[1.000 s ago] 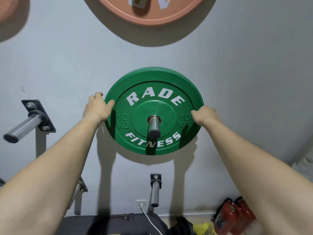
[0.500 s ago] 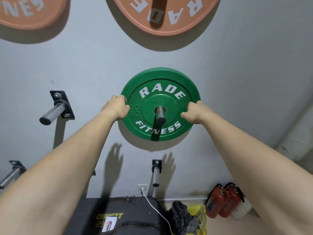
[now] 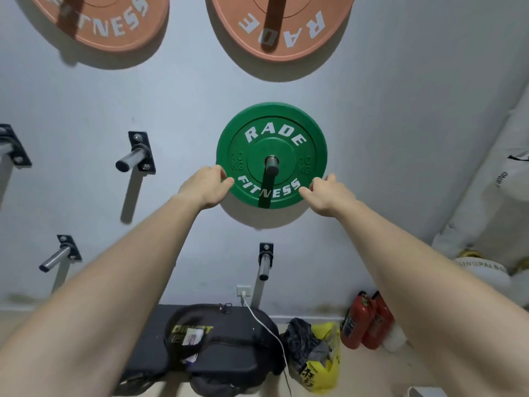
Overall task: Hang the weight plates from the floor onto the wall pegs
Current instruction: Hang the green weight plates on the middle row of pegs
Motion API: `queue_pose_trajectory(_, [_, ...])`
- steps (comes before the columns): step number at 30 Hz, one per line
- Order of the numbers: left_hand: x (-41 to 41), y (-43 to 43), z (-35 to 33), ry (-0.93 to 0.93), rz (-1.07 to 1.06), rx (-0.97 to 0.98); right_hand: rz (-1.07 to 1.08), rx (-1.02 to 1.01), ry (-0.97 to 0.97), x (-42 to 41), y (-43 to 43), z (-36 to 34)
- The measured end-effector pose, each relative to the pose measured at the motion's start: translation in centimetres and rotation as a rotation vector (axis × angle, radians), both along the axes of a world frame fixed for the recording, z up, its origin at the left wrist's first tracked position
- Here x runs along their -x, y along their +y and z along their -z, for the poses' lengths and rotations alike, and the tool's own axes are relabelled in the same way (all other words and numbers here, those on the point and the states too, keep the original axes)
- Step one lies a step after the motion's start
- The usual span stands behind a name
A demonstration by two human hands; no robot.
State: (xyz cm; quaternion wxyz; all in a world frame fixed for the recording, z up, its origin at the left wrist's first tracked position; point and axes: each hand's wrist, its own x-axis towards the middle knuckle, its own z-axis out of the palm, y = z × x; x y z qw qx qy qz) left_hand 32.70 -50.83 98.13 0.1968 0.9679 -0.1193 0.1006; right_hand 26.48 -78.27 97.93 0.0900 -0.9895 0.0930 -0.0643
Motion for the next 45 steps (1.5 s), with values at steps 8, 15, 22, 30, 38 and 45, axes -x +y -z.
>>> queue_pose_trajectory(8, [16.2,1.0,2.5,0.048,0.114,-0.027,0.080,-0.034,-0.001,15.3,2.9,3.2])
queue_pose_trajectory(15, [25.6,6.2,2.8,0.097,0.137,-0.073,0.114,-0.095,0.041,23.2,7.3,3.6])
queue_pose_trajectory(22, [29.2,14.3,2.3,0.096,0.139,-0.105,0.044,-0.162,0.032,27.1,14.9,3.2])
queue_pose_trajectory(30, [33.1,29.1,6.4,0.183,0.162,-0.075,0.053,-0.170,0.048,31.4,30.0,6.4])
queue_pose_trajectory(38, [35.0,38.4,13.8,0.325,0.106,-0.032,-0.021,-0.093,0.184,34.8,39.6,13.8])
queue_pose_trajectory(45, [36.4,38.7,25.2,0.451,0.105,-0.084,-0.072,-0.128,0.332,35.0,42.0,26.6])
